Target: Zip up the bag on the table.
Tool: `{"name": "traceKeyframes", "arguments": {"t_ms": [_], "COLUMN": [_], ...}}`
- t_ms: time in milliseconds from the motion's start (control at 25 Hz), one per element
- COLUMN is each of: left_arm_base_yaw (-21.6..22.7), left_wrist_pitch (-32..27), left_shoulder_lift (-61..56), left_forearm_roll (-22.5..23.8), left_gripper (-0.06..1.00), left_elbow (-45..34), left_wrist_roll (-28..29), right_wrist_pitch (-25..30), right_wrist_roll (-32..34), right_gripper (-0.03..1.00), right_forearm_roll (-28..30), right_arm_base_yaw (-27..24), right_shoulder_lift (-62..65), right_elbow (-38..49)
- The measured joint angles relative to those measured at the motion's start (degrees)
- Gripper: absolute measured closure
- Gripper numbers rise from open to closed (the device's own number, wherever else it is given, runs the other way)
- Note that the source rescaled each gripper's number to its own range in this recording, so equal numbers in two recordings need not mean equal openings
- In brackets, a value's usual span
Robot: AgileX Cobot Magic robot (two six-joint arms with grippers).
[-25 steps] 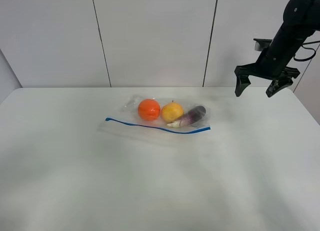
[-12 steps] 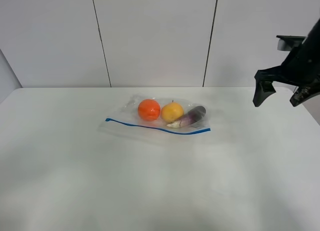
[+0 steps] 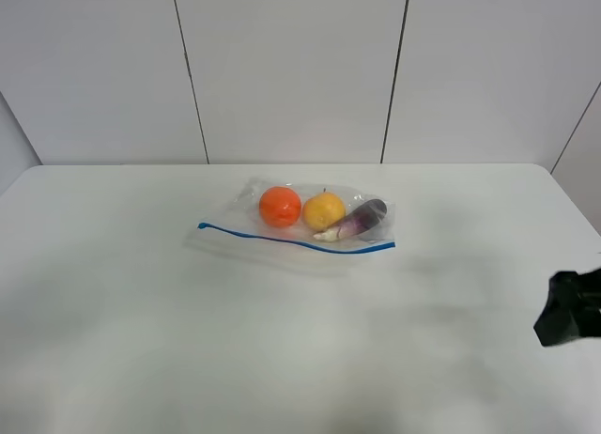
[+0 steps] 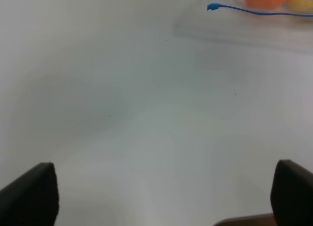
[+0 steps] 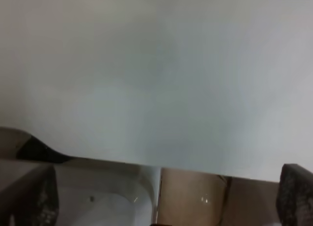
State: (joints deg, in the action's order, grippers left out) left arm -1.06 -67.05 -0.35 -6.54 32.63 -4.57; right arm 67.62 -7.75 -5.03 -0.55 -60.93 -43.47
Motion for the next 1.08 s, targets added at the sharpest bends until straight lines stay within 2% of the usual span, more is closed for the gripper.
{"name": "traceKeyframes", "arguments": {"t_ms": [240, 440, 800, 1080], "left_arm_base_yaw": [0.0, 0.0, 0.0, 0.0], "left_wrist_pitch": [0.06, 0.06, 0.06, 0.06], "left_shoulder_lift": [0.0, 0.0, 0.0, 0.0], "left_forearm_roll": [0.0, 0.0, 0.0, 0.0], "left_gripper": [-0.05, -0.05, -0.05, -0.05], "left_elbow": [0.0, 0.0, 0.0, 0.0], "left_wrist_roll": [0.0, 0.0, 0.0, 0.0], "right_wrist_pitch": [-5.94, -8.78, -8.78, -8.73], "right_wrist_roll": [0.0, 0.17, 0.43, 0.89], "right_gripper": [0.02, 0.06, 0.07, 0.07], "right_forearm_roll": [-0.05, -0.05, -0.06, -0.06], "right_arm_base_yaw": [0.0, 0.0, 0.0, 0.55], "right_shoulder_lift": [21.67, 41.7, 59.7, 61.28], "right_elbow": [12.1, 15.06, 15.17, 15.23]}}
